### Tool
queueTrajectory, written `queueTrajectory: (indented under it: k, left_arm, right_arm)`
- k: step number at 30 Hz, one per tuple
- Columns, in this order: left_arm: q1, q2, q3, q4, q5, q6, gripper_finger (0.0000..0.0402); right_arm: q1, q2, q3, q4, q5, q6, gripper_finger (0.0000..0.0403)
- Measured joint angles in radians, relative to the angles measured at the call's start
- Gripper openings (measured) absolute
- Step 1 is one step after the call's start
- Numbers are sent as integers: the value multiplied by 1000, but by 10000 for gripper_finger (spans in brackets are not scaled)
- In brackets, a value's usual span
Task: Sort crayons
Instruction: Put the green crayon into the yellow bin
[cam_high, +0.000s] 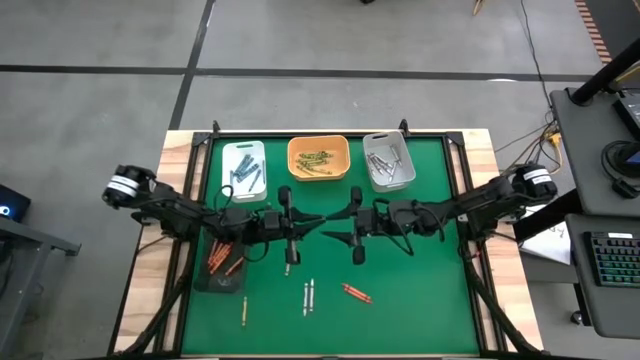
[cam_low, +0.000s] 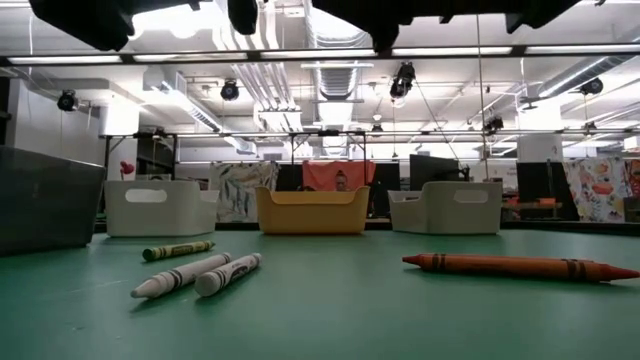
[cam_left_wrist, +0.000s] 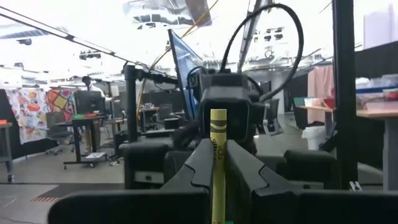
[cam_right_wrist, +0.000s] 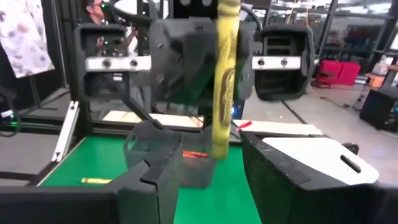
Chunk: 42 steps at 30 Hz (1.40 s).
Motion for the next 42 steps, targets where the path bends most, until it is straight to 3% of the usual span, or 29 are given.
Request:
queueTrajectory:
  k: [8,14,16,22,28,33,38,42]
  left_arm:
    - [0,6,5,-6,0,6,0]
    - [0,4,5,-11,0,-13,4]
    - [0,3,5,-12,1,-25,15]
    - [-1,-19,5,-46,0,-31,67]
    - [1,-124,3,-249,-43,-32,114]
    - [-6,-251,3,-469,-161,-67,132]
    - [-6,-381,5,-705,-338,-118,134]
    - [-6,-467,7,-832,-373,-137,135]
  right_arm:
    - [-1,19,30,4,6,-29,125]
    - [-5,16,31,2,8,-30,42]
    - [-5,16,31,1,11,-32,21]
    - [-21,1,33,-28,8,-26,16]
    - [-96,-18,143,-332,-1,-6,15]
    - [-196,19,263,-613,106,-45,14]
    - [-291,82,355,-723,87,-96,14]
    - [-370,171,423,-796,93,-117,13]
